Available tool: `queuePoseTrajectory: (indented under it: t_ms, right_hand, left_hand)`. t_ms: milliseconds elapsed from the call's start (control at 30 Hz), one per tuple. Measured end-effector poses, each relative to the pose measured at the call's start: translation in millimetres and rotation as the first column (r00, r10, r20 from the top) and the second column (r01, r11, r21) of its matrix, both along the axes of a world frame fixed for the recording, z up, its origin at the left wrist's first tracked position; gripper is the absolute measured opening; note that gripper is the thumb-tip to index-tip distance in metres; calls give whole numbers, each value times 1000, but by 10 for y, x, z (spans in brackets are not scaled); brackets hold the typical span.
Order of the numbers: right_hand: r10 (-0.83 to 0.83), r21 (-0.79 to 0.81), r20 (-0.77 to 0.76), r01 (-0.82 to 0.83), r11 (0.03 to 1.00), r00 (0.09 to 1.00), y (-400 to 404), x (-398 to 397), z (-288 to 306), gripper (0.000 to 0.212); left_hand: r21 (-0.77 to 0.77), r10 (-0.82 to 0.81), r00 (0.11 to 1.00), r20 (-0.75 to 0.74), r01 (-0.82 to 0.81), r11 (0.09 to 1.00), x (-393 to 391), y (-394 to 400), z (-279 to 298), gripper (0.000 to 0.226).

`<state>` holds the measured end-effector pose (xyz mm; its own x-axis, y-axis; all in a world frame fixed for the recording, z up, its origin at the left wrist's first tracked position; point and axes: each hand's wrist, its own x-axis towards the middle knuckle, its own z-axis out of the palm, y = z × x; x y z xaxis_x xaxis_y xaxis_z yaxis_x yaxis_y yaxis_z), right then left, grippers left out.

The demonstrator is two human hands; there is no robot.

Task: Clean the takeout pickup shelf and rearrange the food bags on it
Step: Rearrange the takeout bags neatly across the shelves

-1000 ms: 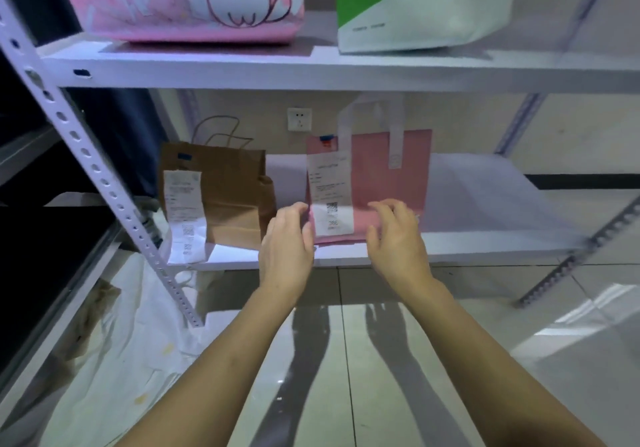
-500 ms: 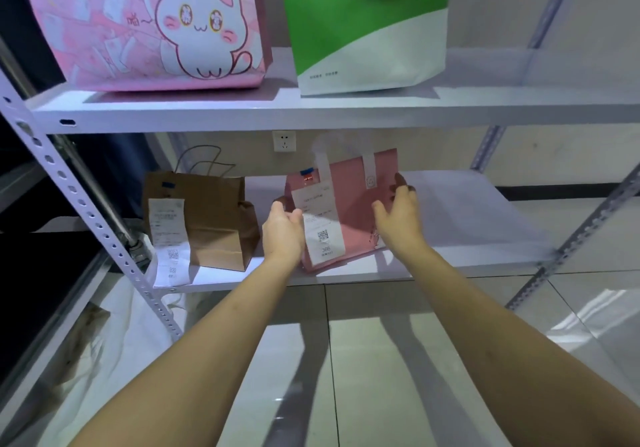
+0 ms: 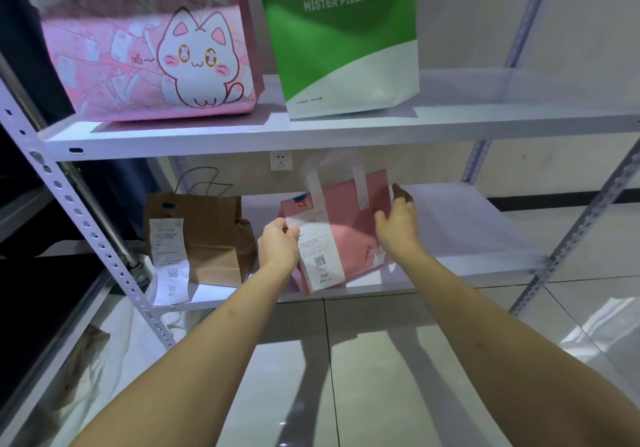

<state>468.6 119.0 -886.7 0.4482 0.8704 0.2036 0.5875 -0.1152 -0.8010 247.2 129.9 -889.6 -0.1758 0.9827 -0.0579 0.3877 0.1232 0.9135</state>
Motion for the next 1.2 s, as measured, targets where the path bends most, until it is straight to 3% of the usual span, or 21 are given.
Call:
queuePoseTrajectory:
  t_ms: [167, 267, 367, 533, 700, 867, 1200]
  right_hand:
    - [4, -2, -126, -4, 1000, 992, -28, -23, -9, 55]
    - [10, 27, -140, -7, 1000, 990, -146, -33, 8, 31]
    - [-23, 39, -217, 33, 999, 976, -367, -46, 99, 22]
    - [-38, -84, -302, 13, 996, 953, -978, -180, 486, 13]
    - [-74, -203, -317, 8, 979, 945, -1515, -277, 1200, 12]
    - [-68, -253, -313, -14, 967, 947, -1914, -352, 2201, 15]
    - [-32, -205, -472, -74, 976, 881, -2145, -586, 3903, 7]
  left_hand:
    - [2, -26, 999, -27, 26, 1000, -196, -45, -50, 18]
    - [-15, -19, 1000, -22, 18, 1000, -248, -108, -29, 18]
    - [-42, -42, 999, -2, 42, 998, -298, -280, 66, 18]
    - [-178, -57, 998, 28, 61, 982, -418, -861, 461, 14]
    - [-304, -28, 999, 42, 40, 952, -538, -1328, 1154, 14]
    - [-294, -41, 998, -46, 26, 955, -618, -1668, 2146, 17]
    - [-296, 4, 996, -85, -29, 955, -922, -1903, 3829, 19]
